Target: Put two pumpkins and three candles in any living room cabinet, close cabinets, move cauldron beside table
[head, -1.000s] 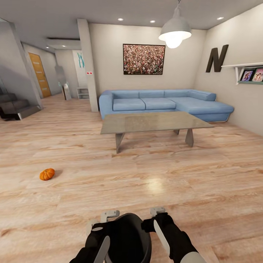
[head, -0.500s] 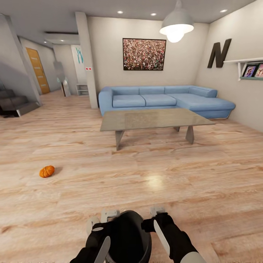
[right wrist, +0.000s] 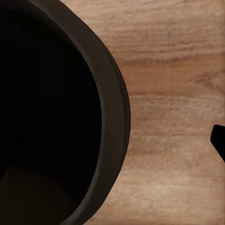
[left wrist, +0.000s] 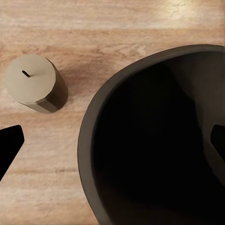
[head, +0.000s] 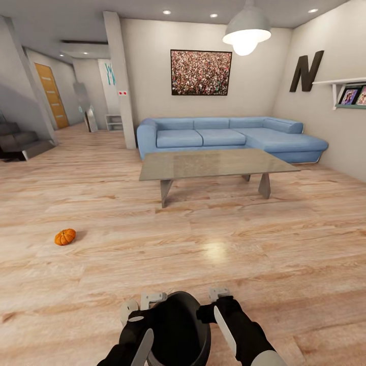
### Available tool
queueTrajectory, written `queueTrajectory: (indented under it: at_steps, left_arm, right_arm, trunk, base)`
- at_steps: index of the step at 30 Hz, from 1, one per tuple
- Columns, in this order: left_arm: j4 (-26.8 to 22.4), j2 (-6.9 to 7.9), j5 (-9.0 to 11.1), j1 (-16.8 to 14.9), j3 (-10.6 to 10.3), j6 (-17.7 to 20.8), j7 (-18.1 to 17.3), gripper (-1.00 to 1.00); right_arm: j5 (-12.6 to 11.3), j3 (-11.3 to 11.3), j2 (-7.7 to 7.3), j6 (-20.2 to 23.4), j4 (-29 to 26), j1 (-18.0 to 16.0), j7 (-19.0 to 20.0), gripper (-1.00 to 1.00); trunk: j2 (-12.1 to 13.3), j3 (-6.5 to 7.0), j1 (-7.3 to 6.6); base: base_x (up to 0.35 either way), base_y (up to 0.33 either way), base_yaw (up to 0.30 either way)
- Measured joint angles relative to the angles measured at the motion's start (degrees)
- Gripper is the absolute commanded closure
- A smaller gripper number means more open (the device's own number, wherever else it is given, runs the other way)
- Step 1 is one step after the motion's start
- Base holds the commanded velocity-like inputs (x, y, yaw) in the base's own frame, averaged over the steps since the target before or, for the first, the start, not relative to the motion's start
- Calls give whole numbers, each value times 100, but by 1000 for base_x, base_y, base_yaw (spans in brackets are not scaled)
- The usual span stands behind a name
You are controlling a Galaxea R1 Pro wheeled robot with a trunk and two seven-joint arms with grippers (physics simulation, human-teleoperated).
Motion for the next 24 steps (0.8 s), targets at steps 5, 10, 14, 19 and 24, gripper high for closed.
queueTrajectory:
  at_steps: [5, 10, 14, 19, 24]
  left_arm:
    - [0, 0, 0, 0, 0, 0, 3, -100]
    - [0, 0, 0, 0, 0, 0, 4, -100]
    - [0, 0, 0, 0, 0, 0, 6, -100]
    - [0, 0, 0, 0, 0, 0, 7, -100]
    - [0, 0, -1, 0, 0, 0, 6, -100]
  right_arm:
    - [0, 0, 0, 0, 1, 0, 1, -100]
    - [-2, 34, 0, 0, 134, 0, 112, -100]
    - [-3, 110, 0, 0, 211, 0, 184, -100]
    - [-2, 125, 0, 0, 226, 0, 201, -100]
    - [-2, 127, 0, 0, 224, 0, 227, -100]
  trunk:
    - [0, 0, 0]
    - [0, 0, 0]
    - [0, 0, 0]
    - [0, 0, 0]
    - [0, 0, 0]
  base:
    - [0, 0, 0]
    - [0, 0, 0]
    - [0, 0, 0]
    - [0, 0, 0]
    - [0, 0, 0]
